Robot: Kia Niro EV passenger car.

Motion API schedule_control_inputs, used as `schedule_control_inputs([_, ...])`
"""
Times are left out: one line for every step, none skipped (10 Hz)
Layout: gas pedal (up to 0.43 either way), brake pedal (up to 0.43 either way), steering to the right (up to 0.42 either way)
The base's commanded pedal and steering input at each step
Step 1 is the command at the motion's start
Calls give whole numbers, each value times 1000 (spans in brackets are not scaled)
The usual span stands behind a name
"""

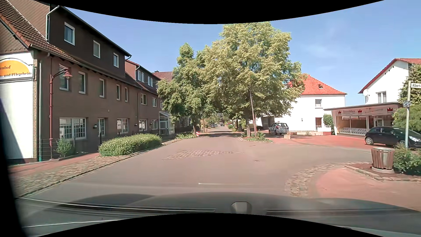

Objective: Follow the waypoints while adhering to traffic rules and regulations

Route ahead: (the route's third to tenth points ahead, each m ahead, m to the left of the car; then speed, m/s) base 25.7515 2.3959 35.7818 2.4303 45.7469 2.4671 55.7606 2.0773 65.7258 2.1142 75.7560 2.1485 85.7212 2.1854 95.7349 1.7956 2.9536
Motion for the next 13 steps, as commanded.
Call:
schedule_control_inputs([0, 274, 1])
schedule_control_inputs([0, 280, 1])
schedule_control_inputs([0, 280, 1])
schedule_control_inputs([0, 268, 1])
schedule_control_inputs([0, 268, 1])
schedule_control_inputs([0, 226, 1])
schedule_control_inputs([0, 171, 1])
schedule_control_inputs([0, 140, 1])
schedule_control_inputs([0, 140, 1])
schedule_control_inputs([0, 140, 1])
schedule_control_inputs([0, 146, 1])
schedule_control_inputs([0, 140, 1])
schedule_control_inputs([0, 140, 2])
